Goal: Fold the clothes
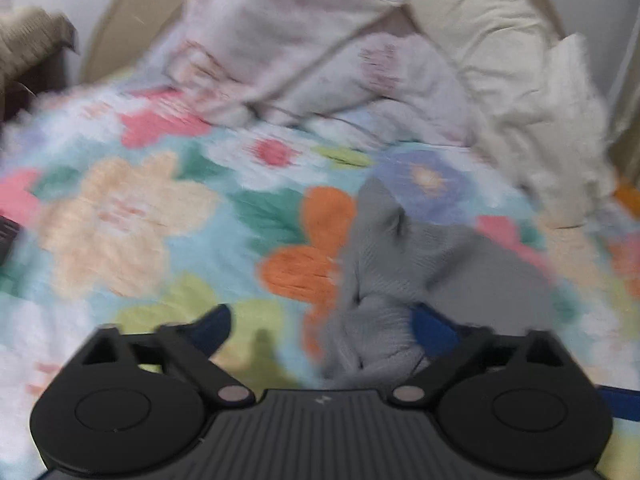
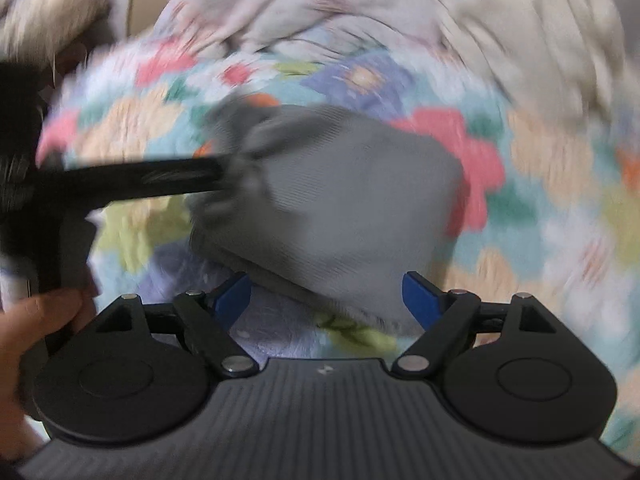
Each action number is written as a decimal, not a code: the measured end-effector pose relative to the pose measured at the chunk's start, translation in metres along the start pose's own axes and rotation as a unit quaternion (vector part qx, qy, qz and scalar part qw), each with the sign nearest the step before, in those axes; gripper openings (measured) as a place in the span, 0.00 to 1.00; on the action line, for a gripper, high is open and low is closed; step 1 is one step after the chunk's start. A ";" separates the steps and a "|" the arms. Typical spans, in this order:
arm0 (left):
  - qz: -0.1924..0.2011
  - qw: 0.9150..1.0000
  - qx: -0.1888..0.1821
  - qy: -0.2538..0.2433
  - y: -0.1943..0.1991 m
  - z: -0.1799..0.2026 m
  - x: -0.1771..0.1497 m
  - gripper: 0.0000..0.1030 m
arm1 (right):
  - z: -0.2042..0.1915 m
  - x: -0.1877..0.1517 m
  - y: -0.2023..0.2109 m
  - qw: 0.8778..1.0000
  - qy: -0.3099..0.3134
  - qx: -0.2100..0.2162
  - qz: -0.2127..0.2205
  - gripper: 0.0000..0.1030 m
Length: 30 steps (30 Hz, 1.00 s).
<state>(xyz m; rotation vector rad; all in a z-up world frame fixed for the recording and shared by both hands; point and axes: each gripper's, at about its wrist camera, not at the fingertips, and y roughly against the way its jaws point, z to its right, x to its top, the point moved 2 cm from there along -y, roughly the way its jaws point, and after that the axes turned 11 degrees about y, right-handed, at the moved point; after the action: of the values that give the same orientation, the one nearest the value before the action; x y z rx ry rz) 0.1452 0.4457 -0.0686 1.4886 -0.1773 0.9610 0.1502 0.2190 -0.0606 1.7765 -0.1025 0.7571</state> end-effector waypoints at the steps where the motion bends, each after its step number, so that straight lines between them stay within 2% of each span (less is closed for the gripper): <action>1: -0.001 1.000 0.027 -0.008 0.000 -0.002 0.001 0.03 | 0.013 -0.004 0.001 1.000 -0.028 0.012 0.004 0.81; 2: -0.007 0.999 0.042 -0.008 0.000 -0.006 0.002 0.02 | 0.028 -0.009 0.001 0.998 -0.056 0.022 0.009 0.81; 3: -0.014 0.999 0.051 -0.002 0.000 -0.012 0.004 0.06 | 0.046 -0.014 0.000 0.996 -0.087 0.033 0.015 0.81; 5: -0.021 0.999 0.038 0.022 0.009 -0.022 0.009 0.09 | 0.060 -0.018 0.000 0.993 -0.107 0.040 0.023 0.81; 6: -0.018 0.999 0.023 0.033 0.017 -0.024 0.013 0.23 | 0.068 -0.021 -0.001 0.992 -0.116 0.044 0.030 0.81; 7: -0.010 0.999 0.004 0.040 0.028 -0.024 0.018 0.49 | 0.073 -0.022 -0.002 0.990 -0.125 0.050 0.033 0.81; 8: 0.000 0.999 -0.016 0.047 0.039 -0.022 0.023 0.65 | 0.076 -0.023 -0.005 0.988 -0.136 0.061 0.034 0.81; 9: 0.009 0.998 -0.033 0.046 0.046 -0.017 0.026 0.94 | 0.079 -0.022 -0.009 0.986 -0.146 0.073 0.037 0.81; 10: 0.014 0.998 -0.043 0.037 0.047 -0.011 0.026 0.98 | 0.082 -0.022 -0.012 0.983 -0.157 0.085 0.040 0.81; 12: 0.016 0.998 -0.058 0.013 0.044 0.003 0.024 1.00 | 0.084 -0.020 -0.022 0.981 -0.161 0.099 0.043 0.81; 15: -0.021 0.997 -0.052 -0.049 0.013 0.030 0.011 0.99 | 0.080 -0.015 -0.046 0.981 -0.157 0.103 0.041 0.81; 16: -0.022 0.997 -0.027 -0.072 0.002 0.036 0.002 0.97 | 0.078 -0.014 -0.053 0.982 -0.156 0.104 0.042 0.80; 17: -0.021 0.996 0.003 -0.091 -0.015 0.038 -0.010 0.96 | 0.075 -0.014 -0.055 0.981 -0.155 0.112 0.041 0.69; 18: -0.031 0.997 0.003 -0.066 -0.025 0.030 -0.016 0.93 | 0.072 -0.015 -0.055 0.979 -0.155 0.124 0.040 0.64; 19: -0.052 0.998 -0.019 -0.012 -0.032 0.016 -0.016 0.88 | 0.073 -0.016 -0.054 0.978 -0.156 0.133 0.039 0.64; 21: -0.092 0.991 -0.064 0.077 -0.038 -0.013 -0.013 0.79 | 0.077 -0.019 -0.051 0.975 -0.159 0.148 0.037 0.65; 22: -0.092 0.990 -0.063 0.089 -0.037 -0.020 -0.009 0.71 | 0.079 -0.021 -0.050 0.974 -0.161 0.155 0.037 0.66; 23: -0.087 0.990 -0.054 0.095 -0.035 -0.025 -0.007 0.69 | 0.081 -0.023 -0.050 0.973 -0.165 0.160 0.036 0.70; 25: -0.082 0.990 -0.040 0.110 -0.030 -0.036 -0.001 0.67 | 0.094 -0.023 -0.052 0.964 -0.197 0.175 0.034 0.75; 26: -0.087 0.988 -0.044 0.123 -0.028 -0.041 0.000 0.67 | 0.097 -0.018 -0.054 0.966 -0.189 0.173 0.034 0.79; 29: -0.109 0.977 -0.072 0.167 -0.025 -0.054 0.003 0.65 | 0.104 -0.005 -0.067 0.970 -0.176 0.161 0.043 0.85; 30: -0.110 0.975 -0.071 0.177 -0.024 -0.057 0.004 0.66 | 0.106 0.000 -0.078 0.968 -0.179 0.171 0.042 0.92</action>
<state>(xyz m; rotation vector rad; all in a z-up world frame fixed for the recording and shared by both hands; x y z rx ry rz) 0.1372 0.5024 -0.0927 1.1566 0.1720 0.9940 0.2302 0.1519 -0.1410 2.2398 -0.3056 0.5270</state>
